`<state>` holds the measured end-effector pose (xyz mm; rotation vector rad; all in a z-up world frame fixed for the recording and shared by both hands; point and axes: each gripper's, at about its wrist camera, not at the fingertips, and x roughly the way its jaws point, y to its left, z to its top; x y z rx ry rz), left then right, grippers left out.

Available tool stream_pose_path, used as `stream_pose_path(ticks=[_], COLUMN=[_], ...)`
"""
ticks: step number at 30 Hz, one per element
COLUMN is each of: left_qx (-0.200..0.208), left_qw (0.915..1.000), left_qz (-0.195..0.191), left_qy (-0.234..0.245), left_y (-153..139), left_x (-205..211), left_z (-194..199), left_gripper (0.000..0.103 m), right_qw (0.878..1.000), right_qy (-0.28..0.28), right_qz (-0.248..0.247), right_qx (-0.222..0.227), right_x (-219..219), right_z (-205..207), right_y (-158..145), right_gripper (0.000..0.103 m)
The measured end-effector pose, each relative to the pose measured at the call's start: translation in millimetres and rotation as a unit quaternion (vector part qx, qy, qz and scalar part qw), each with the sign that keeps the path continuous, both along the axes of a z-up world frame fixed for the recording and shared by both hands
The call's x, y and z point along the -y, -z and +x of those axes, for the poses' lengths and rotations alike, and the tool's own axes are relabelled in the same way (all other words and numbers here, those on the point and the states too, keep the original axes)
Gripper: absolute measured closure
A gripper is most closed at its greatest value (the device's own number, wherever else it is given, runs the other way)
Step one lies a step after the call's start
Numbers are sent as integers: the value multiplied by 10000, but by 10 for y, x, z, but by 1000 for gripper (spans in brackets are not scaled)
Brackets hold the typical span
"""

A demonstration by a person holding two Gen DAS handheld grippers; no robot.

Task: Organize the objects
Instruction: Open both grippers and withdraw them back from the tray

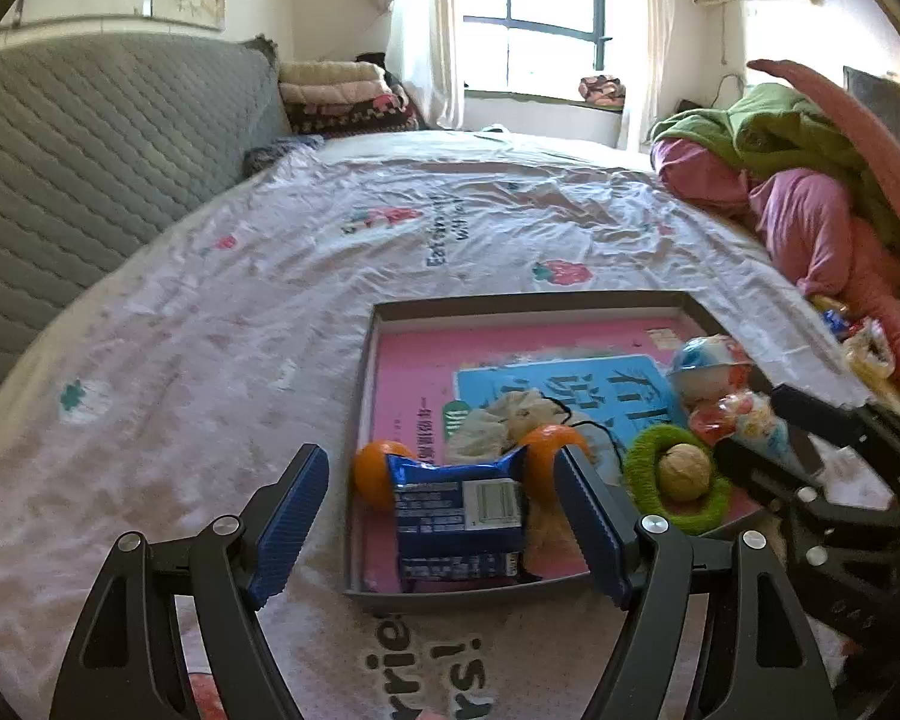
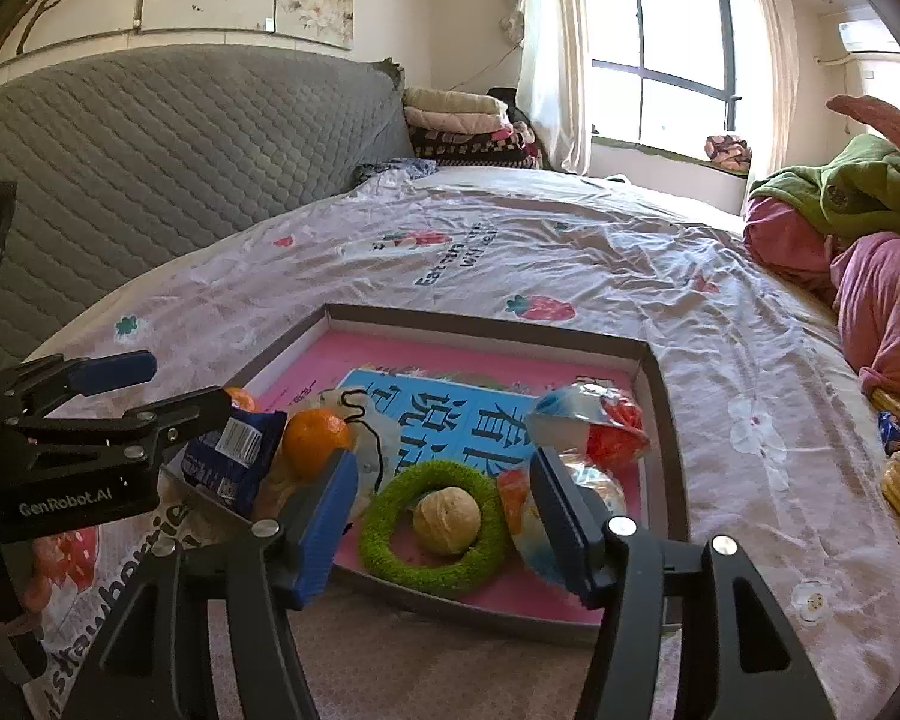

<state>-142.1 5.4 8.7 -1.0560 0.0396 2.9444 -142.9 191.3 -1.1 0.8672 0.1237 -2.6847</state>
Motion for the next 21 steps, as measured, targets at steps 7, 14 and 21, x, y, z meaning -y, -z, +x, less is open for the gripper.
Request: stream_pose_path(ticks=[7,14,21], left_qx=[-139,-86,-146], left_qw=[9996,9995,9993], left_qz=[-205,-278,-340], left_qy=[-132,-151,9], left_y=[-58,-45,-87], left_x=[-36,-73,-179], left_z=[66,125,269], left_gripper=[25,25,25], right_qw=[9999,9997,9991], right_qy=[79,188,321], right_qz=[-16,-100,-206], right_qx=[-105,-131,-193], right_x=[-41,-101,-178], right_z=[56,140,274], right_y=[-54,-95,-144], right_gripper=[41,41,41])
